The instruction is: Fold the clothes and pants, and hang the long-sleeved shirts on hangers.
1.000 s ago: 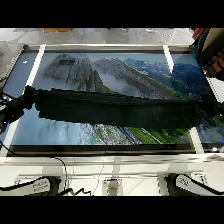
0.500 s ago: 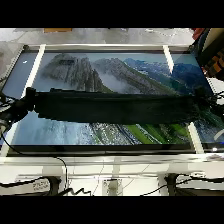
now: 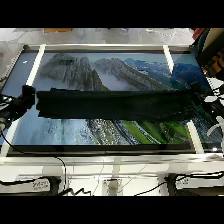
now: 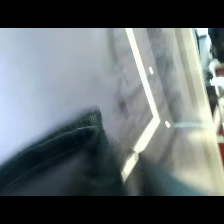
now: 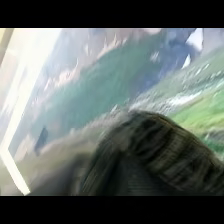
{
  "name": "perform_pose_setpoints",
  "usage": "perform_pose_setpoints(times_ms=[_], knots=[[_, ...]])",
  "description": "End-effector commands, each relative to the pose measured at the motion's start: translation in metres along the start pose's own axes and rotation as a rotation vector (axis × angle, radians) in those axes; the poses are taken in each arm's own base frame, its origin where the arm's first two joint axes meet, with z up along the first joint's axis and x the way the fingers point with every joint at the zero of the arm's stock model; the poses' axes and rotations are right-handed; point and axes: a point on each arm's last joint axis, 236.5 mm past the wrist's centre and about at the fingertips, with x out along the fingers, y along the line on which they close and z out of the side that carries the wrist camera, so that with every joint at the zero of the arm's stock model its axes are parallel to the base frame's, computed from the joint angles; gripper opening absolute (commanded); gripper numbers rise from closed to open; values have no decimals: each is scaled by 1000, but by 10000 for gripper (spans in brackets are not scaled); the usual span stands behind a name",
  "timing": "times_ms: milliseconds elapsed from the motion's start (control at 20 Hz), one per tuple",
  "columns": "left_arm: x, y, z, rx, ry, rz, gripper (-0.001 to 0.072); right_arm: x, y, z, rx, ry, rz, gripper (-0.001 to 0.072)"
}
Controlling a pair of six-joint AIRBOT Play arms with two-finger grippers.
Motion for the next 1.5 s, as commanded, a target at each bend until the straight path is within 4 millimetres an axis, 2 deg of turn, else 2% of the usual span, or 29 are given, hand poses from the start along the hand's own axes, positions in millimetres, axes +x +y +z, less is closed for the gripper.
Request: perform_pose_setpoints(times_ms=[0,150,300,400,550,600,650,850,1000,1200,1350,1400,1450], knots=[[-2,-29,-16,153,78,-108,704,3,0,-4,-41,7,-3,632],[-12,-51,-26,178,137,-200,702,-3,4,-13,-136,91,-14,632],[-26,-51,-37,271,217,-223,700,-10,6,-19,-261,180,-39,632],[-35,-25,-49,298,311,-141,700,-14,8,-21,-312,219,-53,632],[-56,51,-63,344,474,129,700,-17,9,-20,-356,235,-56,631],[-63,71,-66,334,506,198,699,-17,9,-21,-363,237,-57,631],[-68,85,-70,323,528,236,699,-17,9,-20,-366,237,-58,631],[-74,110,-89,202,541,294,699,-17,8,-20,-369,237,-59,631],[-67,123,-86,141,485,327,699,-17,9,-21,-369,237,-59,630],[-34,112,-92,-12,407,278,700,-17,8,-23,-366,248,-60,624],[-14,105,-103,41,359,276,696,-19,6,-28,-370,270,-65,624],[-9,99,-104,85,333,270,653,-19,6,-31,-395,281,-63,621],[-3,93,-101,125,295,263,521,-20,6,-35,-445,295,-56,563]])
